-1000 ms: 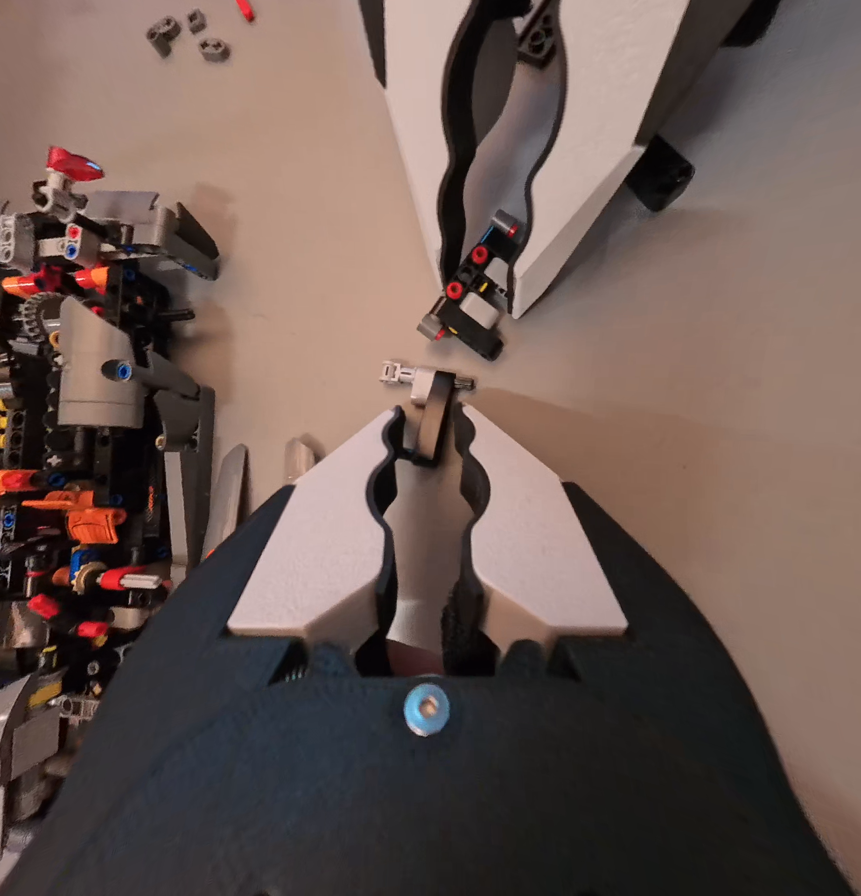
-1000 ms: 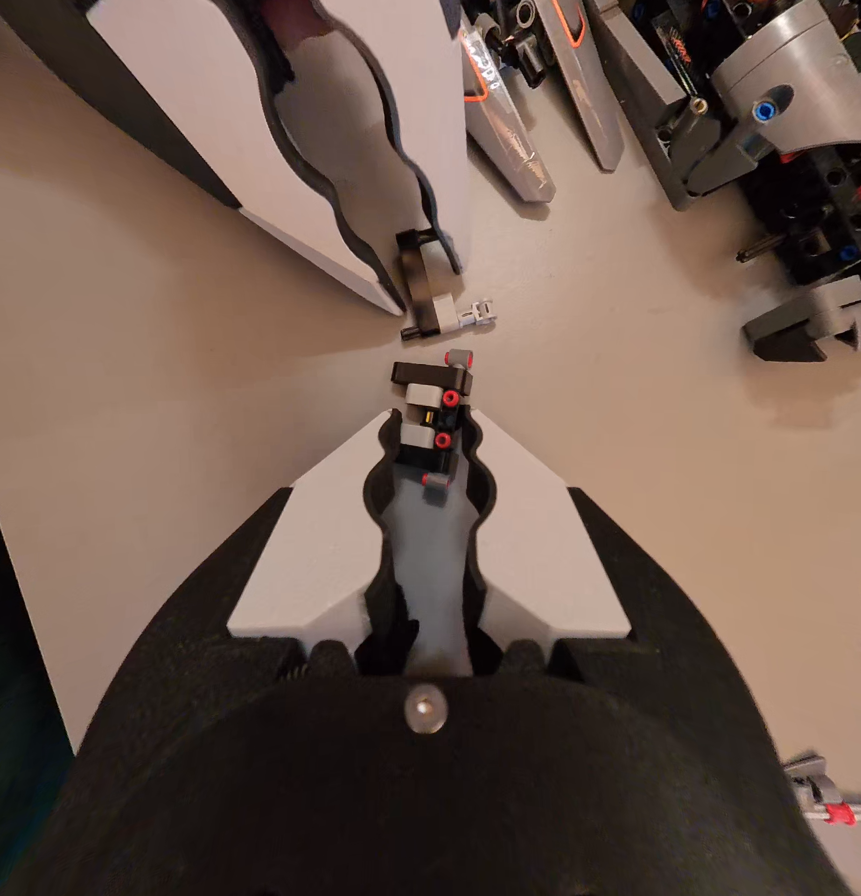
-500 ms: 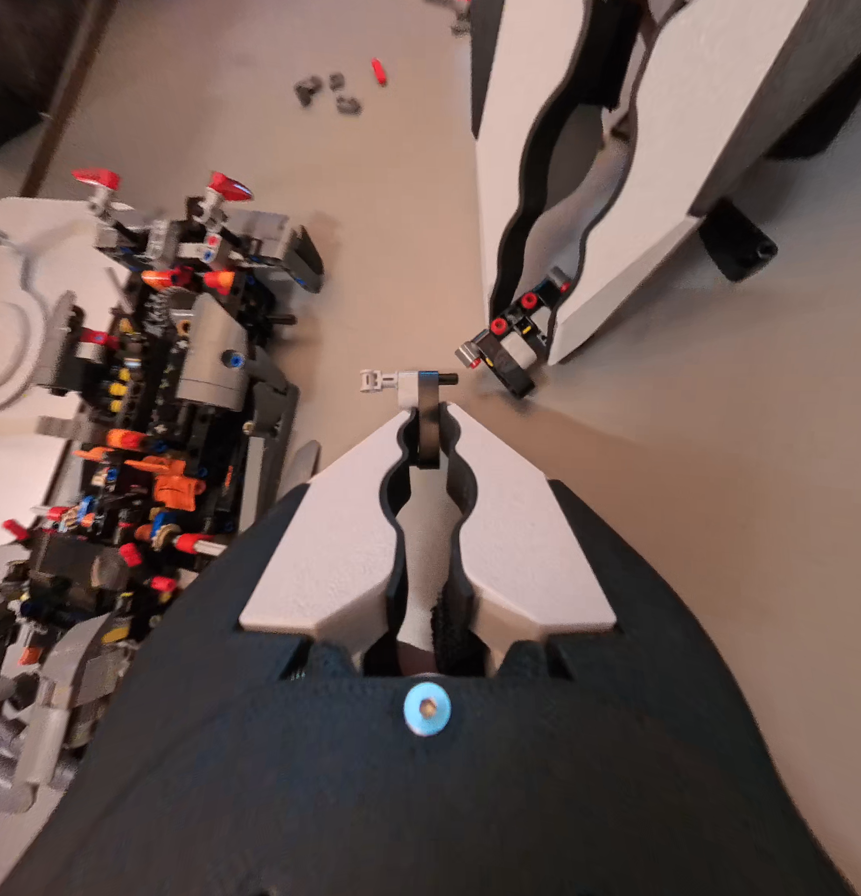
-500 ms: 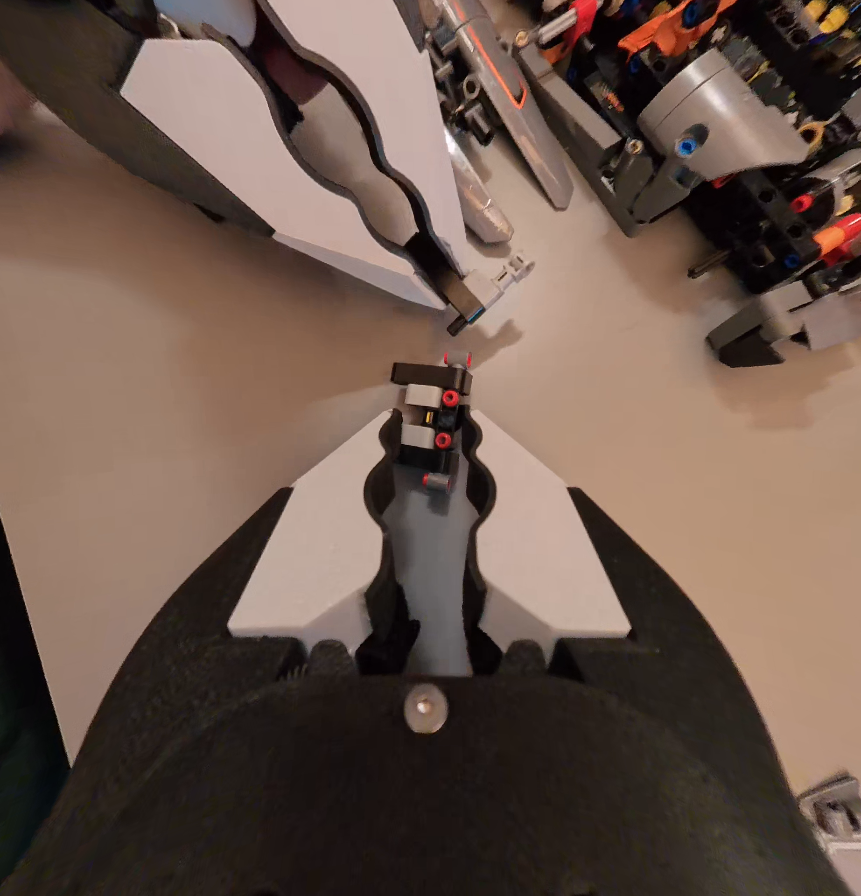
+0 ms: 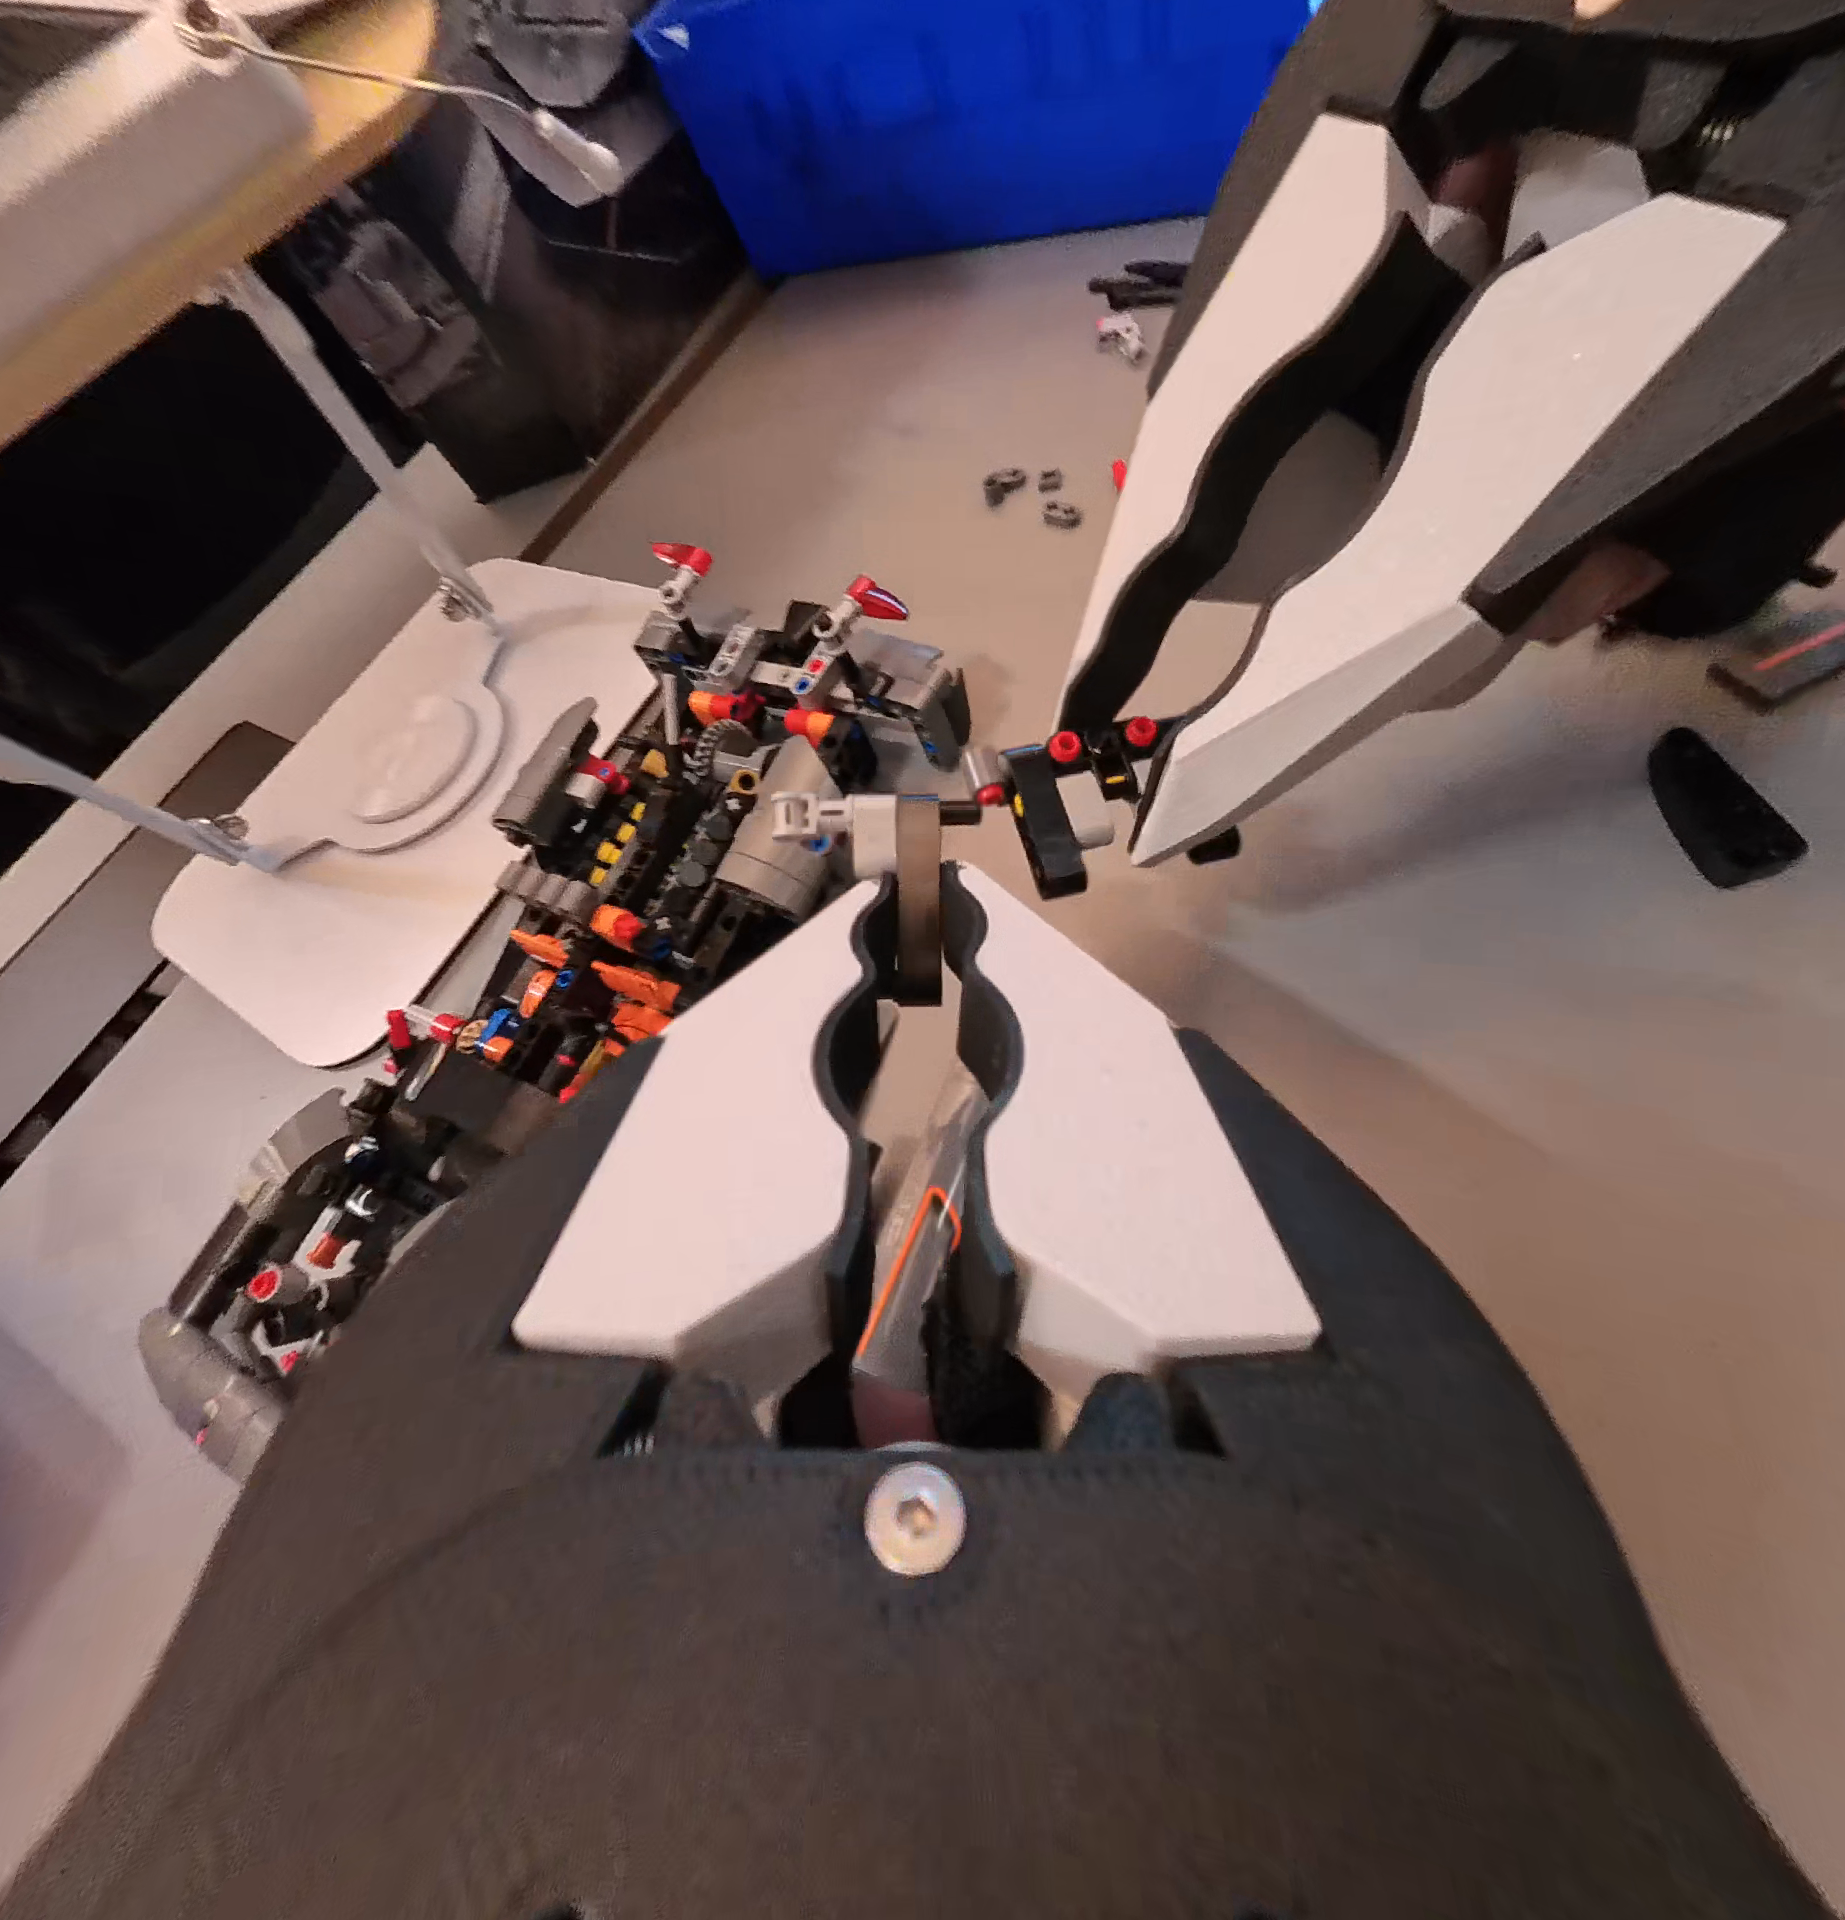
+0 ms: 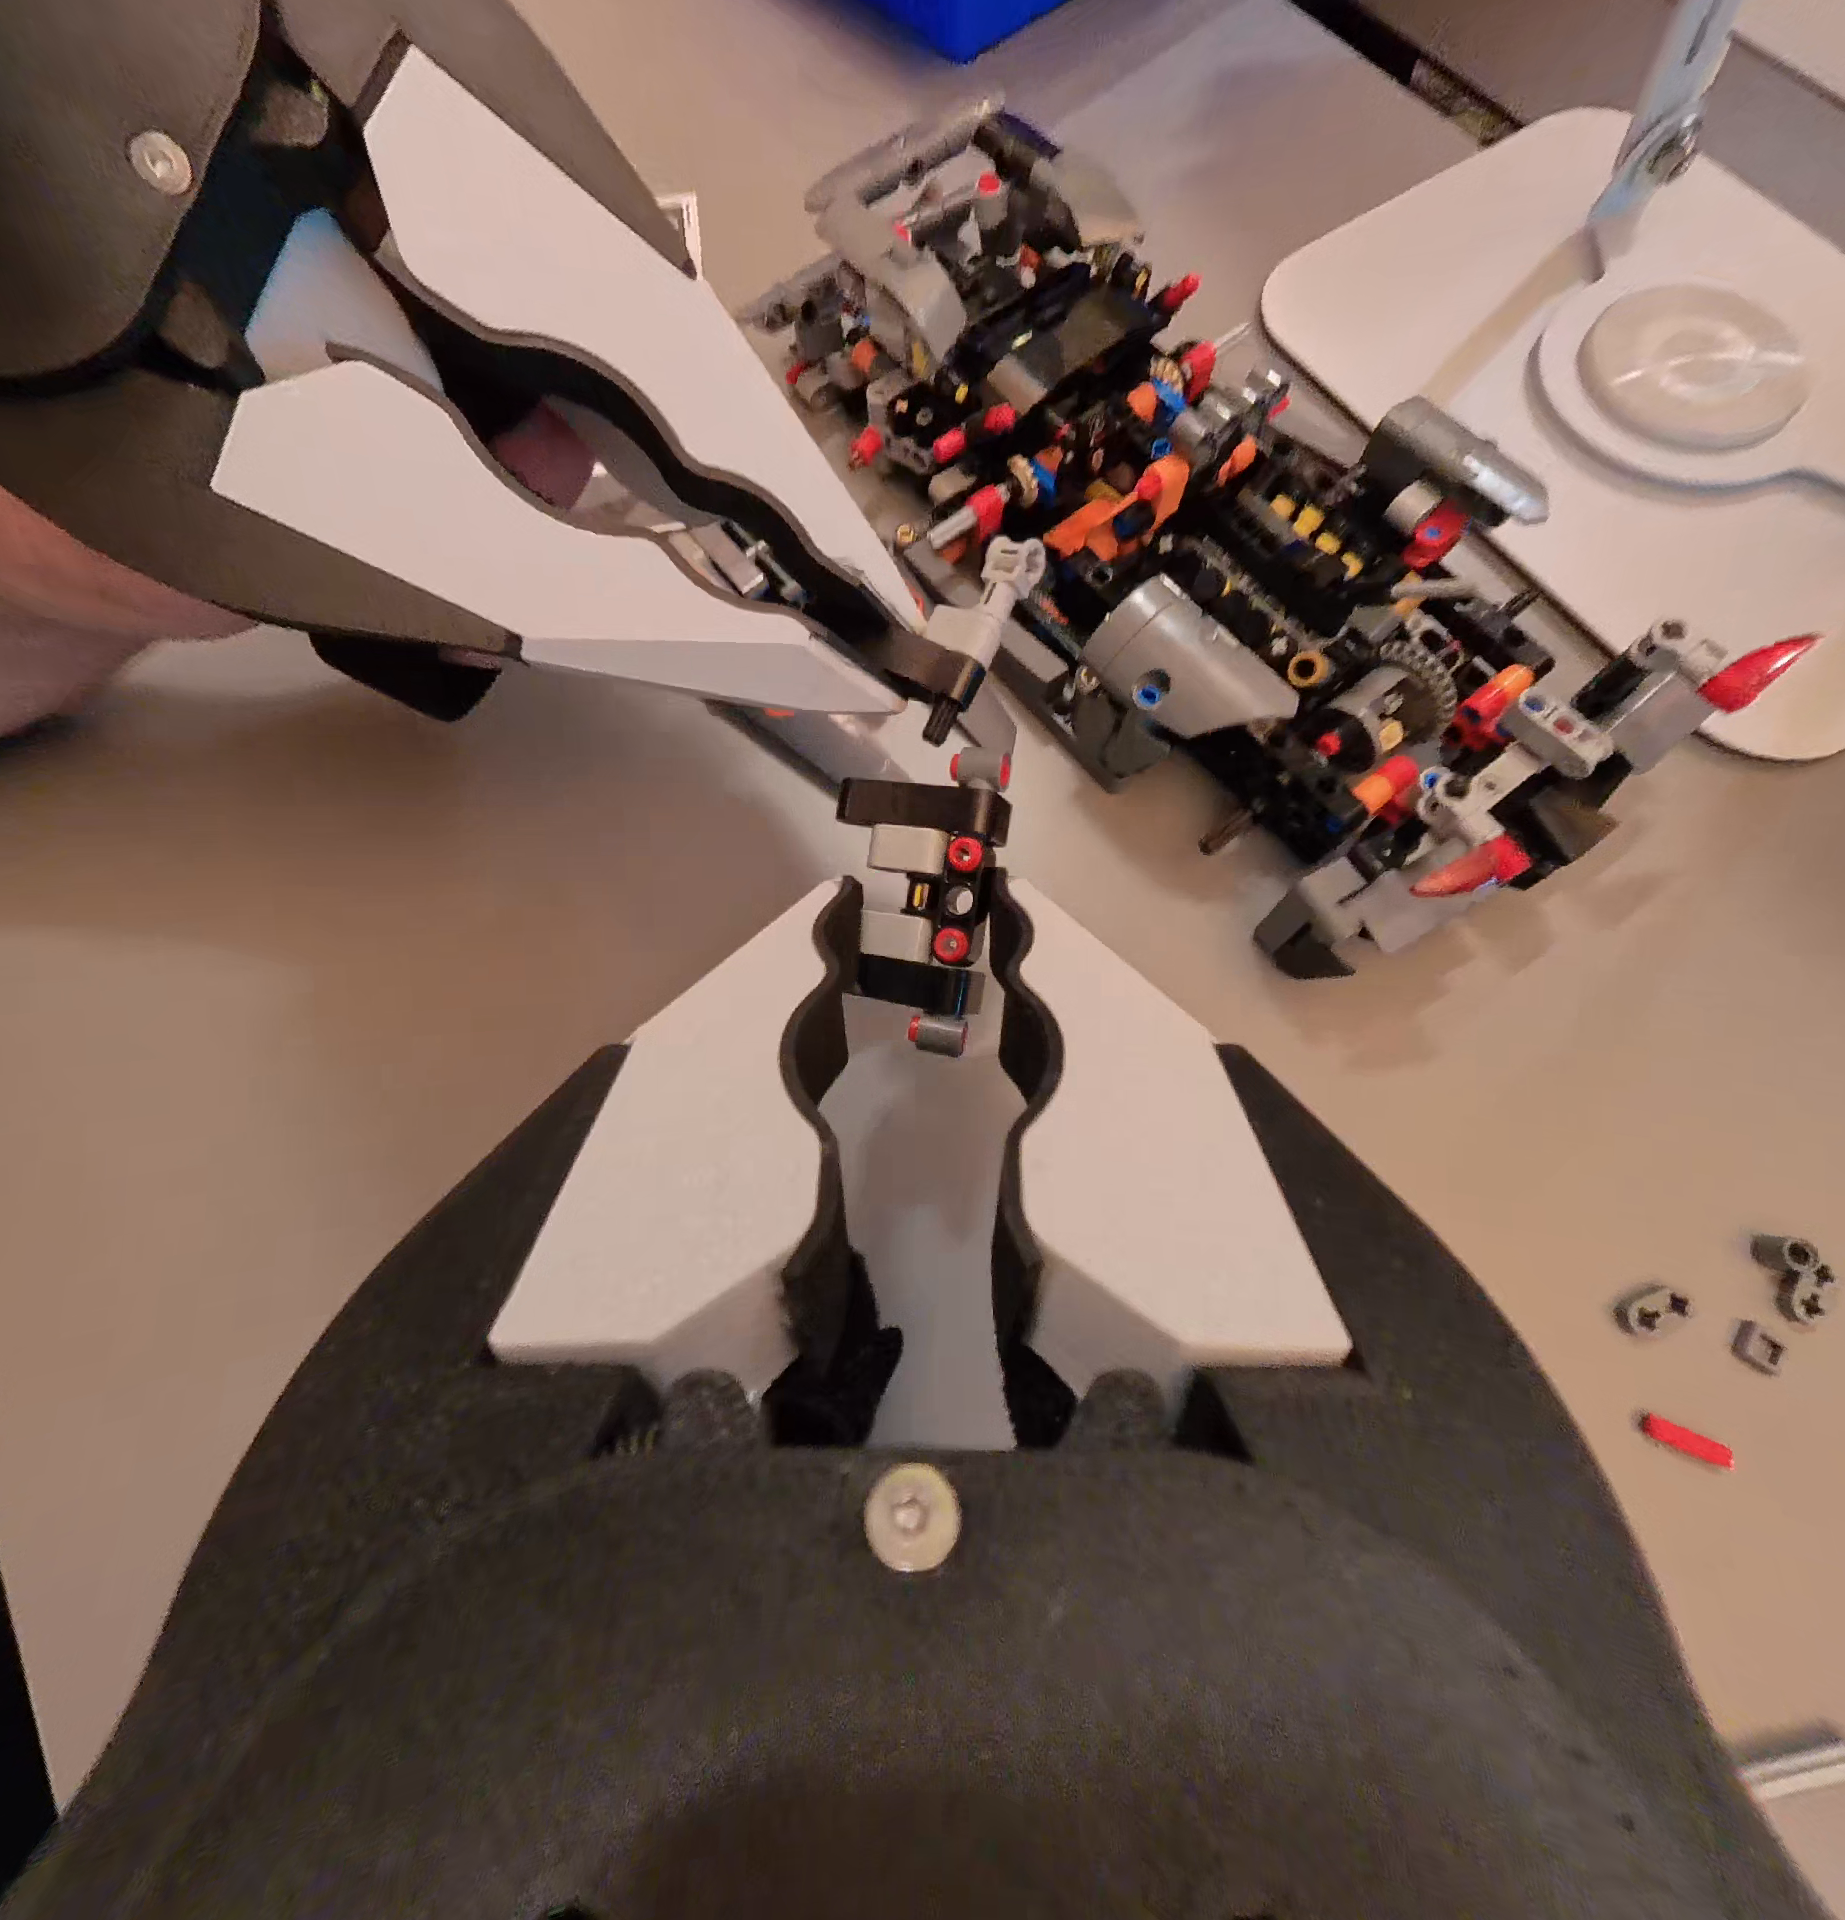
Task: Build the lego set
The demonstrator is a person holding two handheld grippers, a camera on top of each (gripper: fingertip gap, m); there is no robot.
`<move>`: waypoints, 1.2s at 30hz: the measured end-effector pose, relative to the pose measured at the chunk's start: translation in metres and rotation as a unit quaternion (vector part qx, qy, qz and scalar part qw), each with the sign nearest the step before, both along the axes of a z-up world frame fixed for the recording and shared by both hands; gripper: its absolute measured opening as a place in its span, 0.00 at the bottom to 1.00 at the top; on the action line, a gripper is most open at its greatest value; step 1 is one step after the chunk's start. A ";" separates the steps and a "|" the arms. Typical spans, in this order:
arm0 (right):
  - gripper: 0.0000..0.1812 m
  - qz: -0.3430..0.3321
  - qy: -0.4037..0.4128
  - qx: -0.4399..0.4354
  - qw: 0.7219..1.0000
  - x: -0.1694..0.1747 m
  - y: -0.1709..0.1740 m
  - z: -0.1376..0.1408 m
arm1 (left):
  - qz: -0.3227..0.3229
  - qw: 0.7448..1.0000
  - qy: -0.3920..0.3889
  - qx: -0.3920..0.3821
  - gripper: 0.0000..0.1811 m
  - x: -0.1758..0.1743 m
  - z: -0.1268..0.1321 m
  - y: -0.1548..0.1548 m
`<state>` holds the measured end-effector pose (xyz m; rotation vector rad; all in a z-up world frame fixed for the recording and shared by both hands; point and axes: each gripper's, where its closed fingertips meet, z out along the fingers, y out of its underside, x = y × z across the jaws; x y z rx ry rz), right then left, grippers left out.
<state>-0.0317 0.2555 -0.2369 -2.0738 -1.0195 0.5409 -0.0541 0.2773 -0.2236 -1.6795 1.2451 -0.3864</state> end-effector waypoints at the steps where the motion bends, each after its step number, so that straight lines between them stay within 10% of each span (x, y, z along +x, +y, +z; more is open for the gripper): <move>1: 0.12 -0.001 0.003 0.004 1.000 -0.002 0.001 0.003 | 0.006 1.000 -0.009 0.005 0.03 -0.001 0.004 0.002; 36: 0.12 -0.055 0.024 0.228 0.972 -0.015 0.032 0.061 | 0.097 0.976 0.023 0.196 0.03 -0.021 0.051 0.014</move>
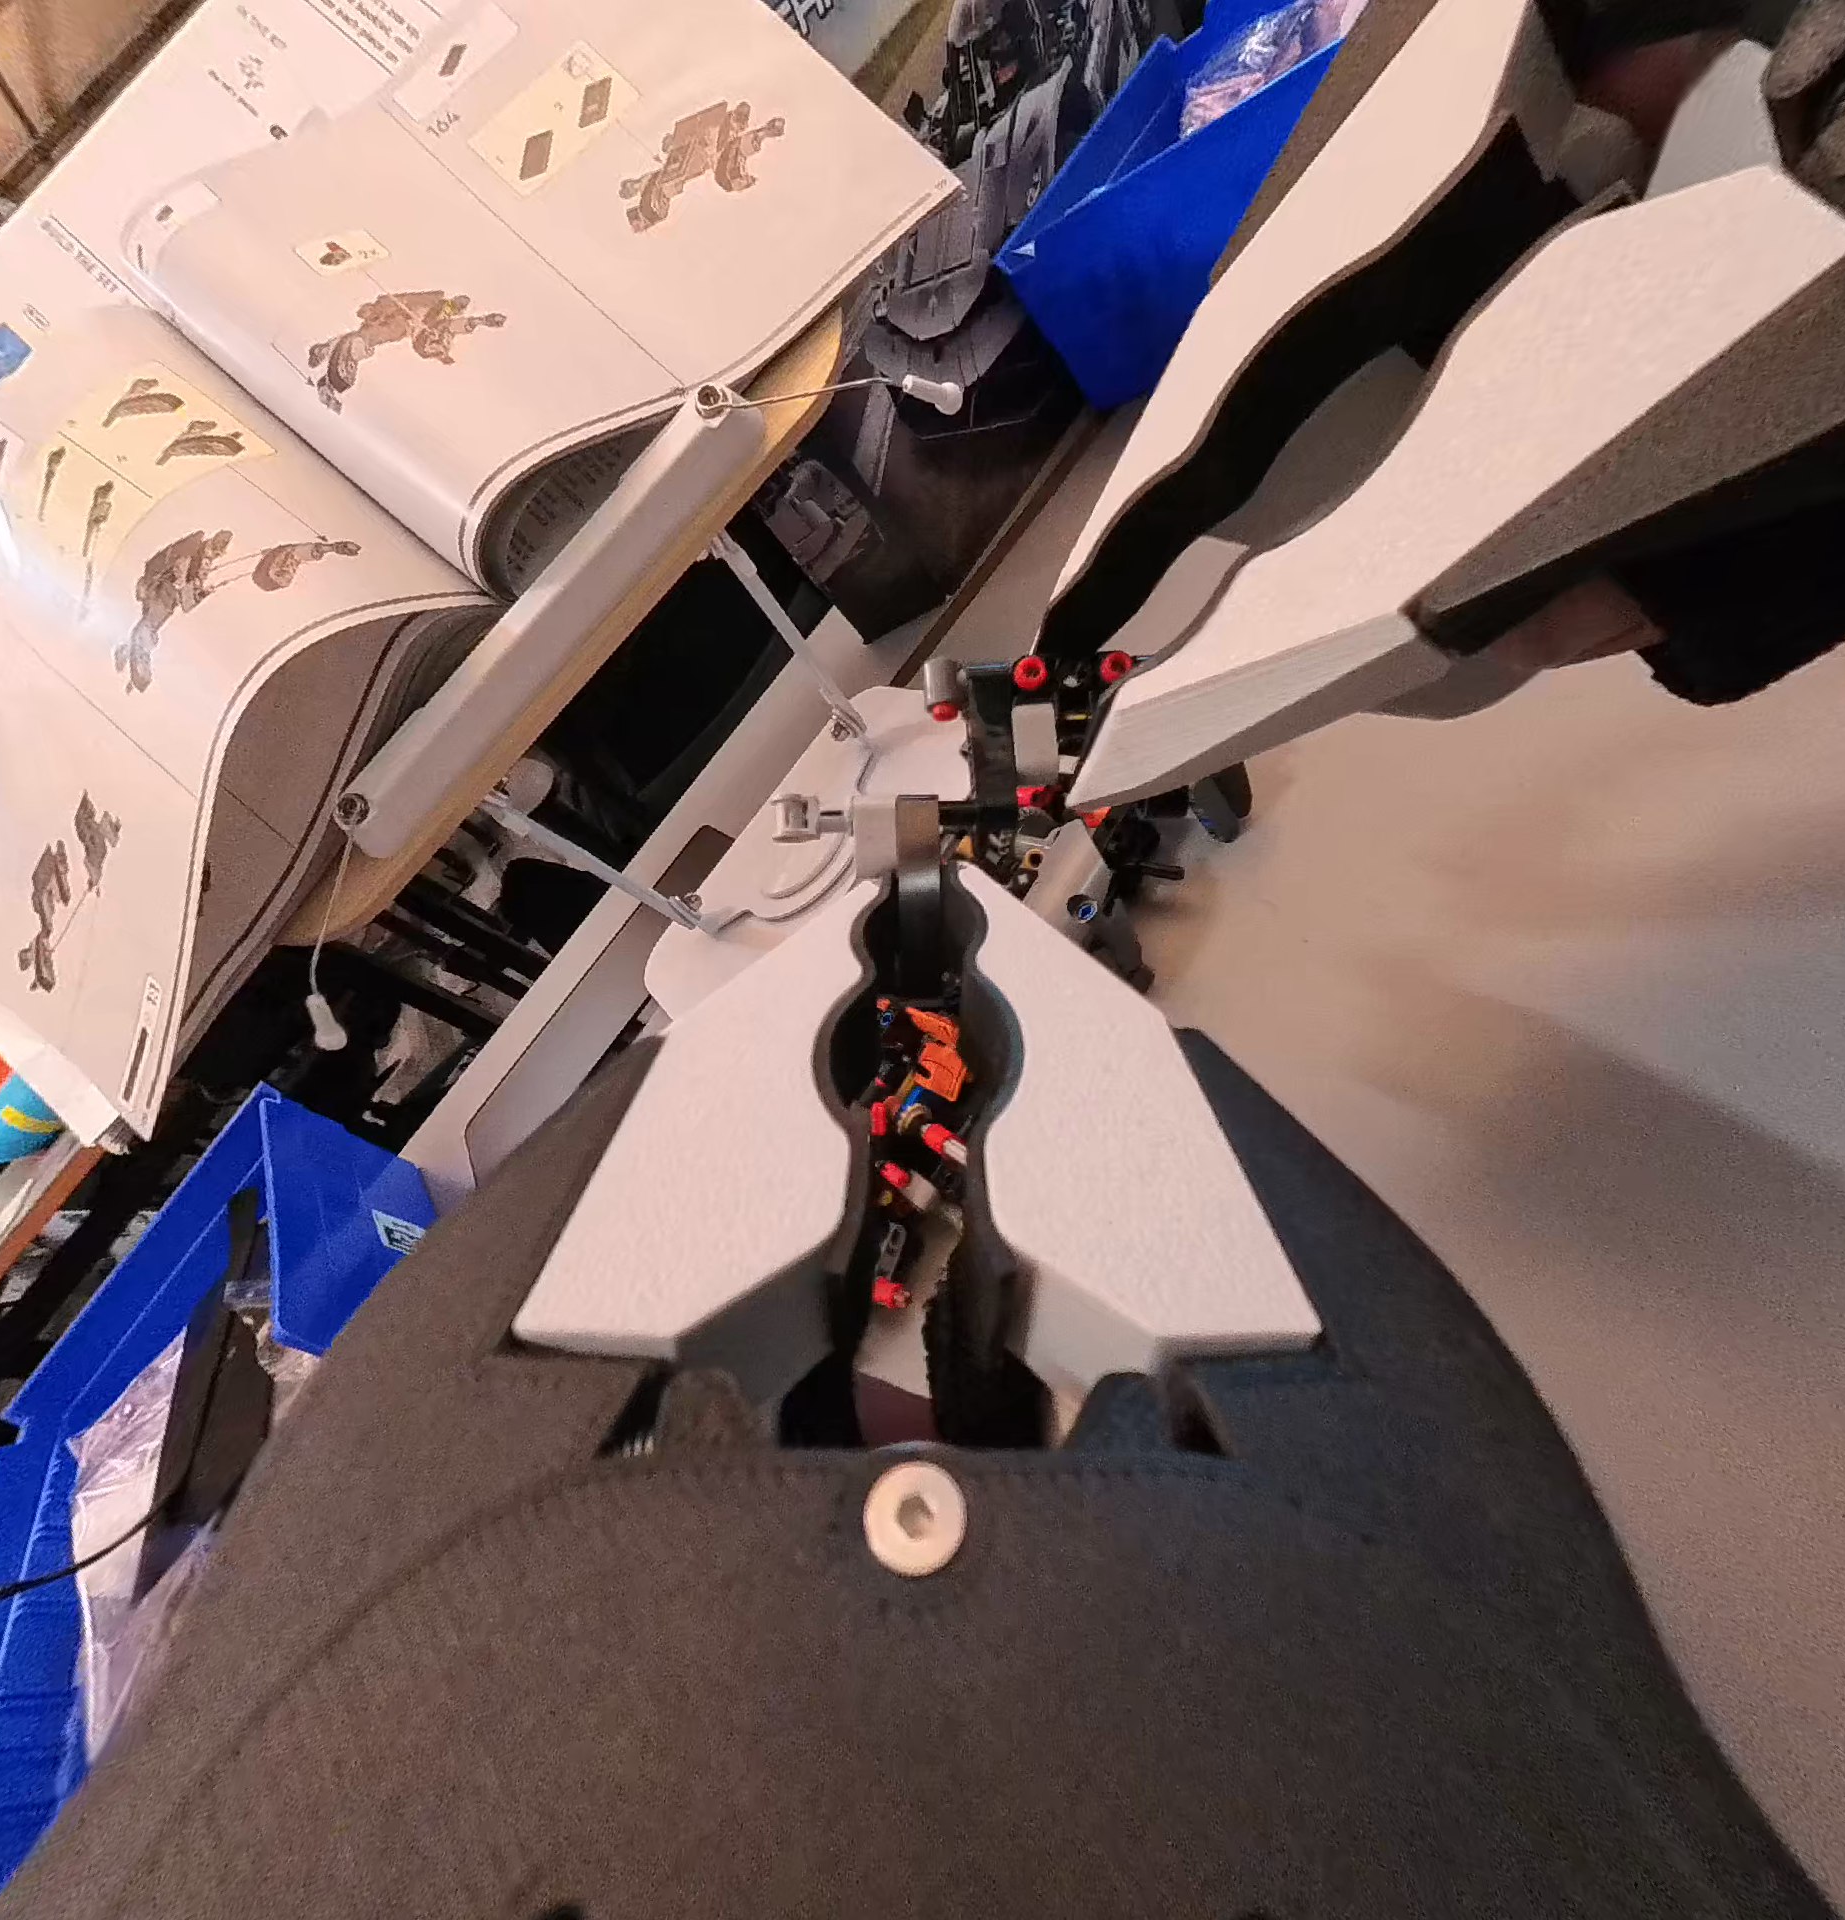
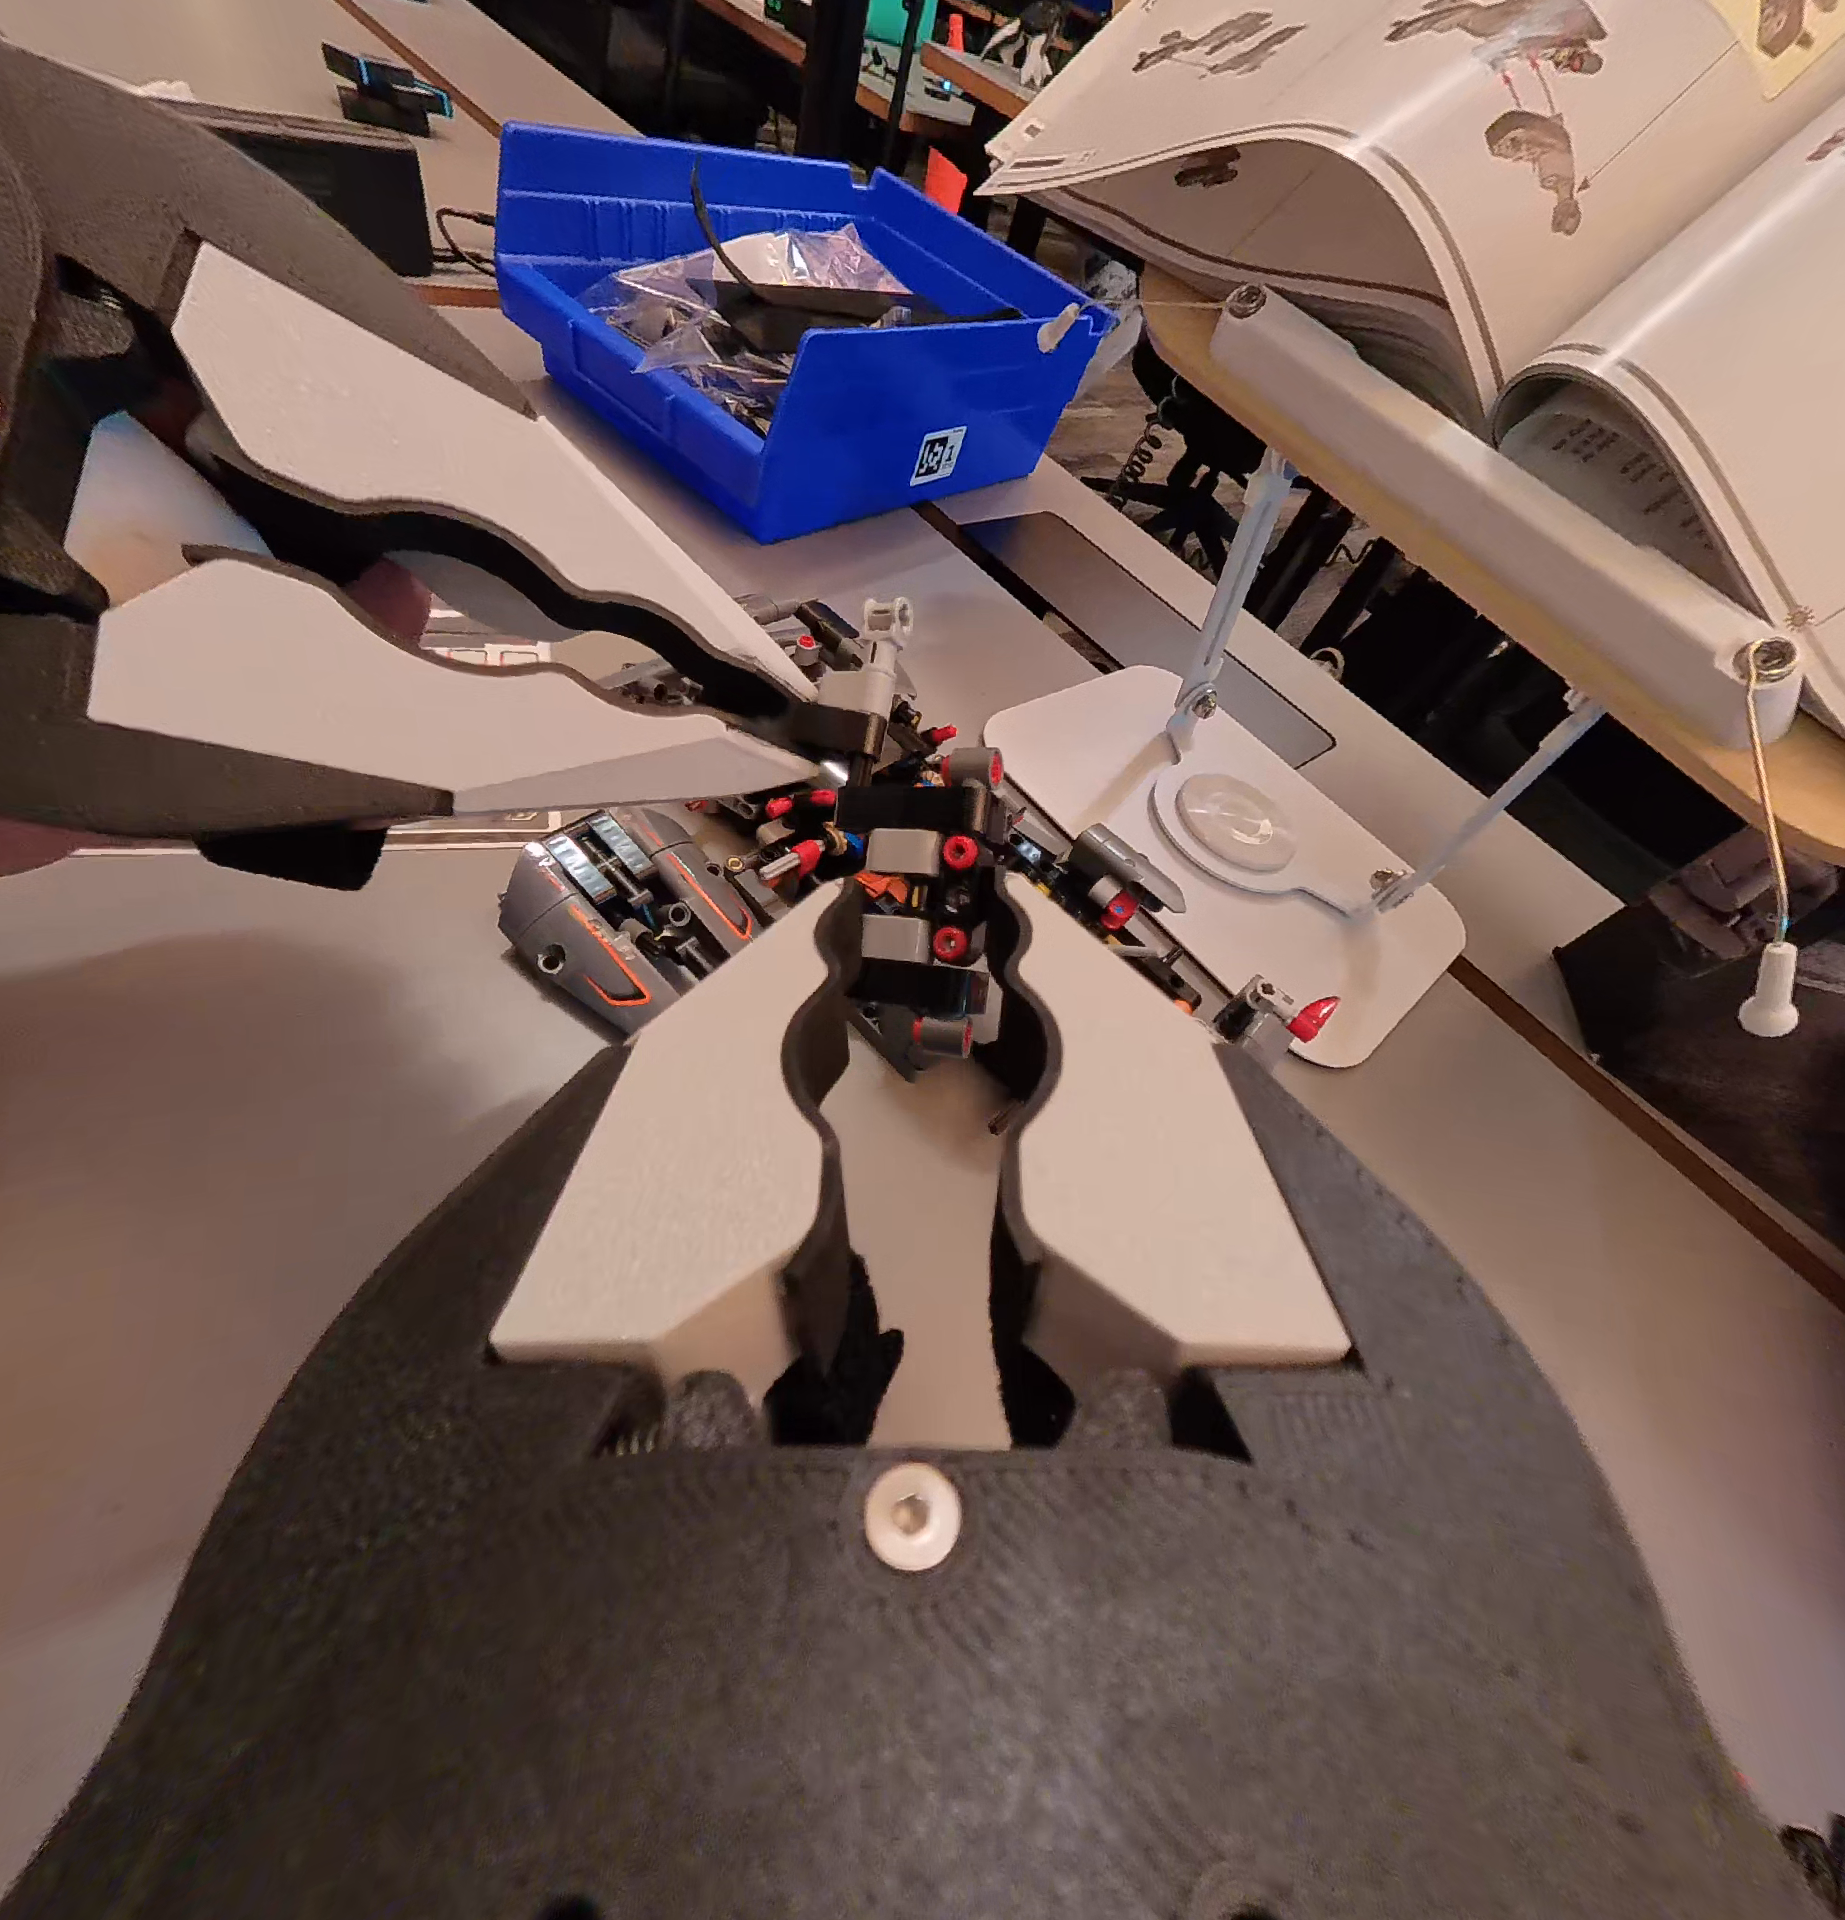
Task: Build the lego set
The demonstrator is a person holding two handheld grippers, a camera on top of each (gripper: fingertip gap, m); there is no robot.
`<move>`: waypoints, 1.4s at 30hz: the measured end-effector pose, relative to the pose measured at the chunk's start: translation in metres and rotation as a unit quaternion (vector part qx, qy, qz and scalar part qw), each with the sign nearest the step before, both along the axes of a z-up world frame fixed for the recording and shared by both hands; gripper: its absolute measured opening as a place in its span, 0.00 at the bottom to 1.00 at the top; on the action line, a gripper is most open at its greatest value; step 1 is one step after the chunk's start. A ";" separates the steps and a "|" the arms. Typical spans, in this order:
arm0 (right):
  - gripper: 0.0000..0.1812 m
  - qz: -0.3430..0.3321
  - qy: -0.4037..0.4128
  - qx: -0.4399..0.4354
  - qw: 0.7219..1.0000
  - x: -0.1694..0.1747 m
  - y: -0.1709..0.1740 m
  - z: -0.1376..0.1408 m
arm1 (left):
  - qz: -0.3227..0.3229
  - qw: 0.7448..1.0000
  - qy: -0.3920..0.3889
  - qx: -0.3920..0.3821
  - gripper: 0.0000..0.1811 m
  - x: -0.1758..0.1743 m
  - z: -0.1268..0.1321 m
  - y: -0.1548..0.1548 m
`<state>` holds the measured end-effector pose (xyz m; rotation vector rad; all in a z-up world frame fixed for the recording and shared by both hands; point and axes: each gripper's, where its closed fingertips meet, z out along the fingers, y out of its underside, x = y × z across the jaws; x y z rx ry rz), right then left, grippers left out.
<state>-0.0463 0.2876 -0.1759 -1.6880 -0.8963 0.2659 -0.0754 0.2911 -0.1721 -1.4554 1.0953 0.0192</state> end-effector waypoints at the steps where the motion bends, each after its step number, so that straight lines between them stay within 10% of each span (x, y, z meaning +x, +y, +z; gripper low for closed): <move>1: 0.12 0.000 0.001 -0.003 1.000 0.000 0.000 0.000 | 0.000 1.000 0.003 0.004 0.03 0.000 0.000 0.000; 42: 0.07 0.046 0.205 -0.166 0.963 0.003 -0.009 0.001 | -0.040 0.990 0.048 0.129 0.03 0.007 0.016 -0.013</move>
